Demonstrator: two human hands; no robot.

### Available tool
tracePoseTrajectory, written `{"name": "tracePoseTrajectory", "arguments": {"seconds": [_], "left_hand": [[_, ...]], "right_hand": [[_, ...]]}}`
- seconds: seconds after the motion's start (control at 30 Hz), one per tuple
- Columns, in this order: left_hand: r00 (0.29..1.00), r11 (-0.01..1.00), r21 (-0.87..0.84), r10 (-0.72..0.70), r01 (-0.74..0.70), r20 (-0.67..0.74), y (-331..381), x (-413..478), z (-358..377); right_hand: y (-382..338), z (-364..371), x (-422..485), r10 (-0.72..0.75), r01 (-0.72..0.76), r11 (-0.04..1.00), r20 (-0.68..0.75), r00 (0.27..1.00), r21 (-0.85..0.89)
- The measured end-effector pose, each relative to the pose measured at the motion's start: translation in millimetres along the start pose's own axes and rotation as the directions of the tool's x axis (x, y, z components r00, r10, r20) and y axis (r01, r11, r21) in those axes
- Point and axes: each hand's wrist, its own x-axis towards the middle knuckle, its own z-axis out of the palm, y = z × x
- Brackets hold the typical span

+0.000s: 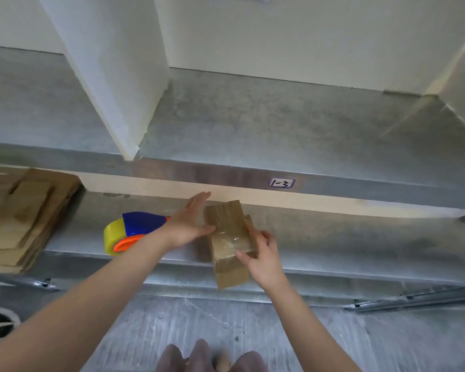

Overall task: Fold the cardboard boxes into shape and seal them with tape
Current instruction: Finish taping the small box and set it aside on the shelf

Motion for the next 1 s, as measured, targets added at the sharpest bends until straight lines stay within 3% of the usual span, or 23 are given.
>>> {"name": "tracePoseTrajectory", "arguments": {"seconds": [0.1,0.27,0.37,0.5,0.67,0.9,1.0], "left_hand": [[0.990,1.000,-0.004,-0.011,0.012,0.138,-1.8,11.0,-0.9],[0.988,0.989,0.012,-0.148,0.147,0.046,-9.5,-4.5,12.6],[0.979,0.980,-0.080,-0.190,0.184,-0.076,-13.7,-25.6,27.4],[0.962,0.965,-0.178,-0.220,0.191,-0.162,-8.7,-31.9,37.2],[0.968,0.943,-0.262,-0.234,0.203,-0.094,-2.3,-29.5,25.0],[0.993,0.948,-0.314,-0.088,0.057,-0.083,-2.7,-42.4,9.8],[0.983,0.903,-0.426,-0.127,0.057,-0.136,2.2,-48.4,9.5]], "right_hand": [[-0.7,12.8,-14.9,0.125,-0.124,0.992,-0.119,0.985,0.011],[-4.2,19.7,-23.9,0.192,-0.161,0.972,-0.185,0.964,0.174],[-9.3,21.5,-26.5,0.160,-0.125,0.955,-0.112,0.981,0.268],[-14.6,23.8,-12.4,0.175,-0.151,0.958,-0.078,0.982,0.244],[-19.6,11.5,0.0,0.268,-0.246,0.927,-0.040,0.963,0.284],[-26.9,-8.6,-12.9,0.082,-0.027,0.922,-0.127,0.989,0.387],[-28.0,-14.4,-13.9,0.058,0.006,0.910,-0.142,0.988,0.414]]}}
